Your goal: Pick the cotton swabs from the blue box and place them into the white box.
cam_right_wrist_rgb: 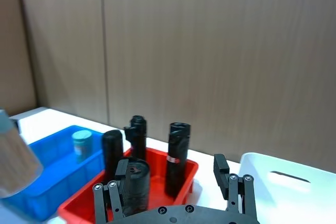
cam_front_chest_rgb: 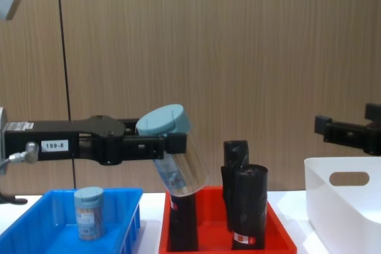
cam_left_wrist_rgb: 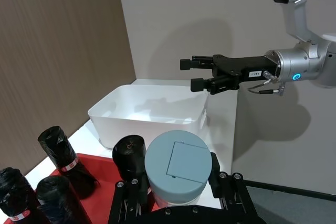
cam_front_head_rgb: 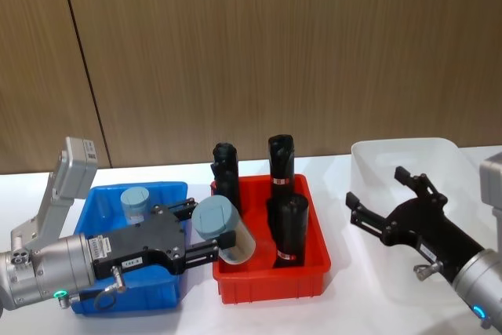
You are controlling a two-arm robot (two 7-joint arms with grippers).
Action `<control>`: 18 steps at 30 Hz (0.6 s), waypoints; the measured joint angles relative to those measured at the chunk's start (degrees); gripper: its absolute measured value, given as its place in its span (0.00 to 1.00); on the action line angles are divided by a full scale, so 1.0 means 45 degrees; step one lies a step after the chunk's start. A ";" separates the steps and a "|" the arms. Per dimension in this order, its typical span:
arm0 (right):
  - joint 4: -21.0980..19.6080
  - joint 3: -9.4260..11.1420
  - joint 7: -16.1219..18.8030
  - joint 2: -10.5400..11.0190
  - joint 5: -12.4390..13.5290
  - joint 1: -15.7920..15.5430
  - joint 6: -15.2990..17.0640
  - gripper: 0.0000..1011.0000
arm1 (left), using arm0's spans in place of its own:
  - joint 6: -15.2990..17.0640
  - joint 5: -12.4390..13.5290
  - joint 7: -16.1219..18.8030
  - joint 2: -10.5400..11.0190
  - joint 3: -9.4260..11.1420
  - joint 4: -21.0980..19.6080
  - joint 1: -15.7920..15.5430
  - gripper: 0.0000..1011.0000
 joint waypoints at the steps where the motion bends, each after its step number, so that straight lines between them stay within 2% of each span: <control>1: -0.0009 0.0015 0.0125 0.0037 0.0015 0.0020 0.0025 0.99 | -0.0001 0.0000 -0.0001 0.0001 0.0001 0.0002 0.0000 0.65; 18: -0.0046 0.0046 0.3202 0.0524 0.0381 0.0571 0.0977 0.99 | -0.0001 0.0001 -0.0021 0.0006 0.0000 0.0012 0.0000 0.65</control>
